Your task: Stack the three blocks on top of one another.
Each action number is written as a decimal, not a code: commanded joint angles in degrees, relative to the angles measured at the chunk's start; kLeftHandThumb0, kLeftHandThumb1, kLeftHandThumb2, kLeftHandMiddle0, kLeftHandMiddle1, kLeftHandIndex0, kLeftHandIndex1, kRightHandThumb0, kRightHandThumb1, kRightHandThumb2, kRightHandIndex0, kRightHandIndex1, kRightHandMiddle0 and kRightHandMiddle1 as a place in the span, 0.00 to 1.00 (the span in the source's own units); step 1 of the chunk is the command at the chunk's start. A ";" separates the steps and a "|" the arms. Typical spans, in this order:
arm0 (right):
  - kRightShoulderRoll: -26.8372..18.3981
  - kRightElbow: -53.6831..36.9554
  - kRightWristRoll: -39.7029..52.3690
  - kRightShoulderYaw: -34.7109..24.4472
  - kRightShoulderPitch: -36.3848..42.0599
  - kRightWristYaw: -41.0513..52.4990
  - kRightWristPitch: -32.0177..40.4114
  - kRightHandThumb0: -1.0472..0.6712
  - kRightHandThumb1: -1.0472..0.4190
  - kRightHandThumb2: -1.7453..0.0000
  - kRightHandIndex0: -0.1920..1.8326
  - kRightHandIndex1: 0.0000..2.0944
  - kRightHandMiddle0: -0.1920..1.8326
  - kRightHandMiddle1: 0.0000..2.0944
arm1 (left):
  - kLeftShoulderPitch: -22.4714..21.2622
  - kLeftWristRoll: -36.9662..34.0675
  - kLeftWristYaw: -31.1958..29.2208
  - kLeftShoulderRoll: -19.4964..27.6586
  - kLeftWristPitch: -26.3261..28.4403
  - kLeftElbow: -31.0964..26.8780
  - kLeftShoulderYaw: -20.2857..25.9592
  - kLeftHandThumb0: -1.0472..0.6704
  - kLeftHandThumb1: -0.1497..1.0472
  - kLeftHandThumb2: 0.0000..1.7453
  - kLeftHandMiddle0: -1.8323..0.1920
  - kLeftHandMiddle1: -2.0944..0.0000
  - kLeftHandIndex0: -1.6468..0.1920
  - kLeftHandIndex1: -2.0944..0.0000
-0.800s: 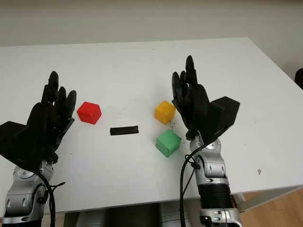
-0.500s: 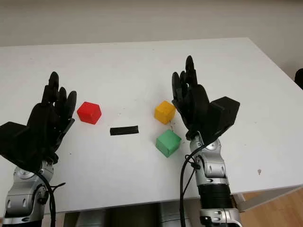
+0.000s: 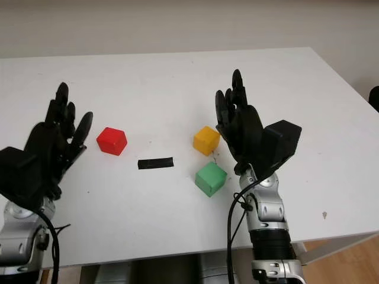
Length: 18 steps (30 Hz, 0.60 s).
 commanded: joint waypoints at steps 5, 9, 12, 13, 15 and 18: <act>-6.52 5.33 0.03 -0.57 -7.82 5.51 2.06 0.22 0.00 0.72 0.00 0.01 0.02 0.02 | -6.81 -0.34 -15.49 15.22 -0.58 4.25 -0.87 0.31 0.99 0.07 0.92 0.97 0.88 0.96; -9.70 10.13 0.55 -1.23 -12.27 9.27 2.44 0.23 0.00 0.69 0.00 0.00 0.02 0.02 | -10.91 3.16 -20.63 21.33 0.41 5.79 -3.68 0.35 0.92 0.03 0.86 0.96 0.82 0.95; -11.53 12.16 0.04 -1.26 -14.29 11.12 1.59 0.23 0.00 0.68 0.00 0.00 0.02 0.02 | -14.04 6.82 -22.91 24.59 -0.85 8.04 -6.66 0.35 0.90 0.03 0.82 0.96 0.79 0.95; -11.92 12.76 -0.08 -1.36 -14.84 11.51 1.20 0.24 0.00 0.68 0.00 0.00 0.02 0.02 | -15.24 8.31 -23.43 25.48 -1.92 9.45 -7.85 0.34 0.90 0.03 0.81 0.96 0.77 0.95; -12.42 13.88 -0.15 -1.52 -15.83 12.14 0.69 0.24 0.00 0.70 0.00 0.00 0.01 0.02 | -17.62 10.98 -24.05 26.66 -4.36 12.81 -10.09 0.33 0.89 0.03 0.80 0.96 0.75 0.95; -12.64 14.61 -0.41 -1.39 -16.74 12.39 0.40 0.24 0.00 0.71 0.00 0.00 0.01 0.02 | -20.68 14.56 -24.35 27.59 -8.24 17.91 -13.09 0.35 0.86 0.02 0.79 0.96 0.73 0.95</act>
